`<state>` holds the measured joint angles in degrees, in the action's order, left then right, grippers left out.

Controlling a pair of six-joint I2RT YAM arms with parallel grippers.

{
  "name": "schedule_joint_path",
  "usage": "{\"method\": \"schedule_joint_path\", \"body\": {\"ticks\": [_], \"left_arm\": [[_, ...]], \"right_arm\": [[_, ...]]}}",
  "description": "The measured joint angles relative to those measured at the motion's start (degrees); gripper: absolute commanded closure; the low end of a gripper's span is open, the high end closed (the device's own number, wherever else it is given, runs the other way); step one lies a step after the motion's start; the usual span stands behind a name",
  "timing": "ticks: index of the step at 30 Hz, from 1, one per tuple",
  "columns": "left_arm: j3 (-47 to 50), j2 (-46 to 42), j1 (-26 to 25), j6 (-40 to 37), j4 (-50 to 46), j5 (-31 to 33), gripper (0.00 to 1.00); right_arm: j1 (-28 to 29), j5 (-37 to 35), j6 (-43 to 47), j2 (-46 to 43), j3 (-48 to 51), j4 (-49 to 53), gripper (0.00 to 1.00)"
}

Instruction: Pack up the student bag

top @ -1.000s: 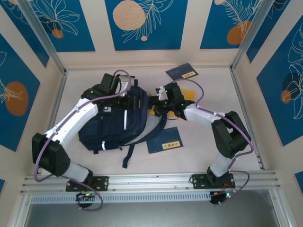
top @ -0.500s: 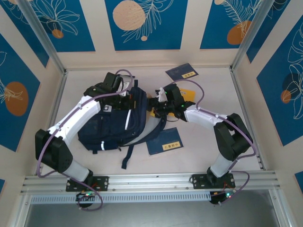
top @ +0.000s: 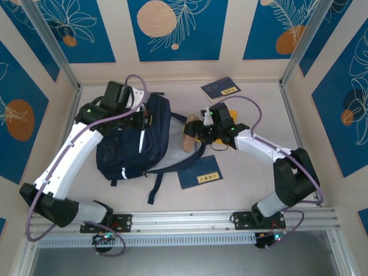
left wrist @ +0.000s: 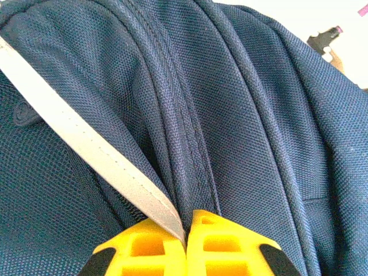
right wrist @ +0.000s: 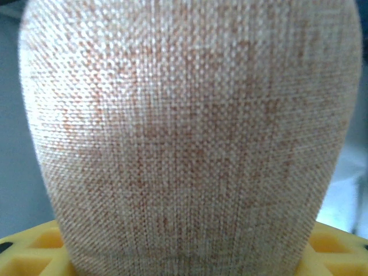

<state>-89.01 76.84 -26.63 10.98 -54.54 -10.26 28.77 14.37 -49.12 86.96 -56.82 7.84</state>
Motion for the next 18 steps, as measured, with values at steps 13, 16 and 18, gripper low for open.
{"method": "schedule_joint_path", "body": {"ticks": [13,16,18], "left_arm": [[-0.15,-0.72,0.00,-2.62,2.75,-6.25,1.00],[-0.31,-0.72,0.02,-2.51,3.19,-7.02,1.00],[-0.31,-0.72,0.04,-2.32,4.02,-7.72,1.00]], "right_arm": [[-0.20,-1.79,1.99,-0.55,6.25,2.05,0.84],[0.52,-0.61,-0.07,-2.62,6.27,1.57,0.83],[1.88,0.33,-2.16,-4.20,6.19,-0.13,0.81]]}}
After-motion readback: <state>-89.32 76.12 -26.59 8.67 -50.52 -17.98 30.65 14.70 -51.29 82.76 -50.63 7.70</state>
